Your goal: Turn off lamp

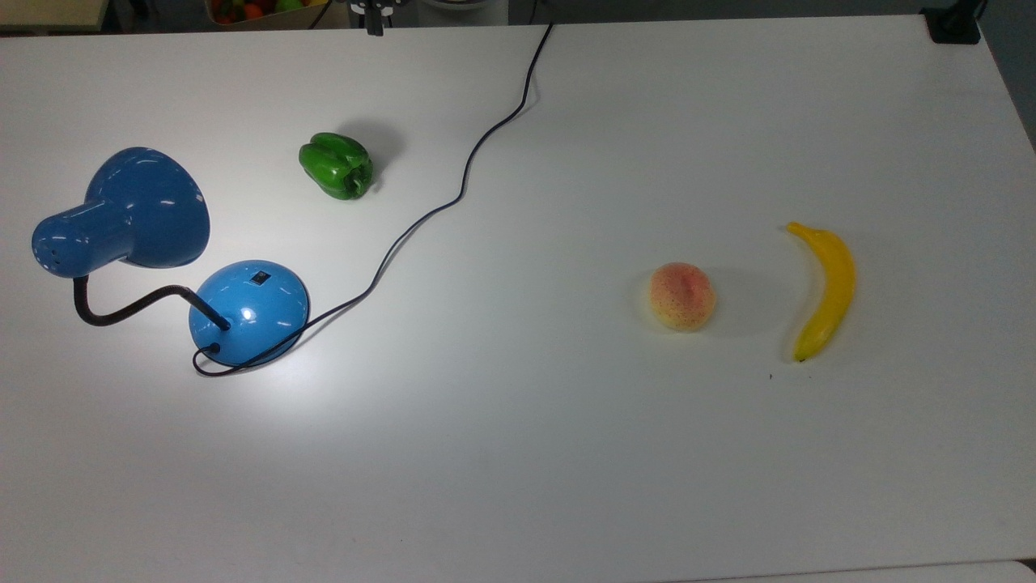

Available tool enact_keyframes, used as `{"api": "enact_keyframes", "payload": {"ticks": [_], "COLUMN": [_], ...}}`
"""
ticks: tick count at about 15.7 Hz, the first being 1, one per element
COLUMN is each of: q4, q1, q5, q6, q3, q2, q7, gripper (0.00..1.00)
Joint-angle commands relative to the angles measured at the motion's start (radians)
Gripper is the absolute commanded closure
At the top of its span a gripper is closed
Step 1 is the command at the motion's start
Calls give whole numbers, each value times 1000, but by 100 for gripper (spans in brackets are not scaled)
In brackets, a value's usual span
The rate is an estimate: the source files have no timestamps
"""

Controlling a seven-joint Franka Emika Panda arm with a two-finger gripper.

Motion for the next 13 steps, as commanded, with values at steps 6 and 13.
{"api": "enact_keyframes", "payload": {"ticks": [6,13], "q4": [-145,-266], "q1": [-24,-78], "q5": [11,11], "q6": [134,329], "q3": [-6,-6], "q2": [1,68], "q7": [-9,57], "gripper": [100,100]}}
